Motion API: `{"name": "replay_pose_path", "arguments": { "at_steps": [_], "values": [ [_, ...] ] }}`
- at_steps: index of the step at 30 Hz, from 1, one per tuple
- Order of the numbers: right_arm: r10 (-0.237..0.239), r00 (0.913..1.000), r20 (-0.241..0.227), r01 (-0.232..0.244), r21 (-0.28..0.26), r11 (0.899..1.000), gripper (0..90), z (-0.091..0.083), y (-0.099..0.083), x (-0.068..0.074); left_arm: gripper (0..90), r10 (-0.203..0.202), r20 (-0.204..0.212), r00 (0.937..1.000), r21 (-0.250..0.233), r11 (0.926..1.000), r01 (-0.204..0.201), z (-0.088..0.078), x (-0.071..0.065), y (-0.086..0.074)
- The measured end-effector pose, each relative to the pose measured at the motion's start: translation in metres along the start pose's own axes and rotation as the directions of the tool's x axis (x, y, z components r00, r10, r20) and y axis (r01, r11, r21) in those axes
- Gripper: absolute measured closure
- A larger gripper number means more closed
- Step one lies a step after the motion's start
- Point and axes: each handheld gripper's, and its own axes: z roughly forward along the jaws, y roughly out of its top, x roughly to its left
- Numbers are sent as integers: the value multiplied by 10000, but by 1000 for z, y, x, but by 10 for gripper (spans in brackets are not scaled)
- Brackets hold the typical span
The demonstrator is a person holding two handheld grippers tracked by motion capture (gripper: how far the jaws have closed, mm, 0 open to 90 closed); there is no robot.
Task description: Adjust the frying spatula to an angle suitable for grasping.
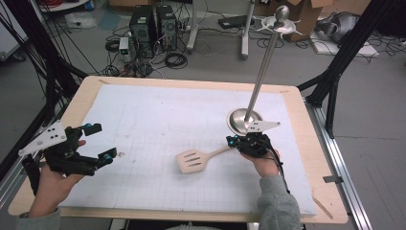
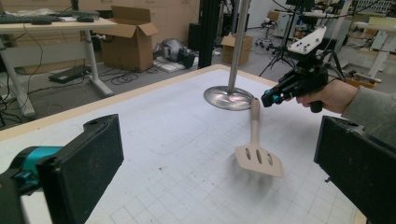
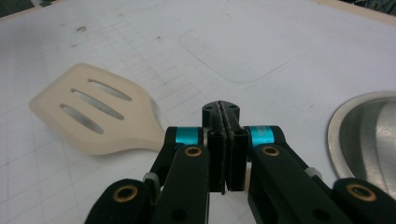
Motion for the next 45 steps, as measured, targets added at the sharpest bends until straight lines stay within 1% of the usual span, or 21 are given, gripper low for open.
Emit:
{"name": "replay_pose_path", "arguments": {
  "at_steps": [1, 4, 6, 9, 12, 14, 17, 18, 19, 20, 22, 24, 27, 28, 31, 33, 34, 36, 39, 42, 45],
  "values": [
    [123, 9999, 19, -123, 57, 9999, 899, 2, -1, -1, 18, 0, 0, 10000, 0, 10000, 0, 0, 0, 0],
    [190, 9998, 106, -191, 101, 9998, 899, 8, -2, -4, 18, -7, -5, 10000, -6, 10000, 7, 0, 0, 0],
    [330, 9994, 81, -331, 99, 9994, 899, 11, -3, -3, 18, 25, -143, 9999, 4, 10000, -25, 1, -1, 0],
    [140, 9997, 199, -144, 211, 9997, 899, 15, -2, -2, 18, 78, -116, 9999, -32, 10000, -78, 2, -3, 1],
    [174, 9996, 215, -181, 321, 9993, 899, 18, -3, -3, 18, 121, -78, 9999, 22, 9999, -121, 3, -4, 1],
    [297, 9991, 311, -313, 535, 9981, 899, 23, -5, -6, 18, 85, -31, 10000, 86, 9999, -85, 4, -4, 0],
    [602, 9977, 322, -621, 625, 9961, 899, 27, -8, -10, 18, 62, -14, 10000, 113, 9999, -61, 5, -4, -1],
    [510, 9980, 368, -533, 668, 9963, 899, 28, -9, -11, 18, 31, -11, 10000, 160, 9999, -31, 4, -3, -2],
    [581, 9972, 462, -614, 737, 9954, 899, 29, -10, -11, 18, 31, -11, 10000, 160, 9999, -31, 4, -3, -2],
    [545, 9976, 437, -577, 758, 9955, 900, 30, -10, -12, 18, -25, 54, 10000, 106, 9999, 25, 4, -2, -3],
    [542, 9972, 522, -582, 798, 9951, 900, 32, -11, -14, 18, -39, 14, 10000, 111, 9999, 39, 4, -1, -3],
    [425, 9980, 468, -464, 860, 9952, 900, 34, -12, -14, 18, -70, 33, 10000, 92, 9999, 70, 5, -1, -4],
    [184, 9983, 555, -241, 1042, 9943, 900, 36, -13, -15, 18, -71, 25, 10000, 154, 9999, 71, 5, -1, -5],
    [187, 9982, 564, -245, 1040, 9943, 900, 37, -14, -15, 18, -71, 25, 10000, 154, 9999, 71, 5, -1, -5],
    [257, 9976, 640, -324, 1057, 9939, 900, 38, -14, -16, 18, -100, 5, 9999, 183, 9998, 100, 6, -1, -6],
    [292, 9971, 703, -365, 1052, 9938, 900, 39, -15, -17, 18, -164, 90, 9998, 135, 9998, 162, 6, -2, -5],
    [341, 9969, 716, -417, 1080, 9933, 900, 39, -15, -17, 18, -52, 138, 9999, 112, 9999, 51, 6, -3, -3],
    [613, 9958, 682, -681, 1013, 9925, 900, 40, -16, -18, 18, -22, 173, 9998, 101, 9999, 20, 6, -5, -2],
    [734, 9927, 953, -848, 1221, 9889, 900, 42, -17, -19, 18, 9, 152, 9999, 131, 9999, -11, 7, -6, -2],
    [784, 9907, 1110, -925, 1272, 9876, 900, 42, -18, -22, 18, -51, 121, 9999, 198, 9998, 49, 7, -4, -4],
    [846, 9903, 1101, -985, 1271, 9870, 900, 43, -18, -22, 18, -71, 95, 9999, 207, 9998, 69, 8, -4, -5]
  ]
}}
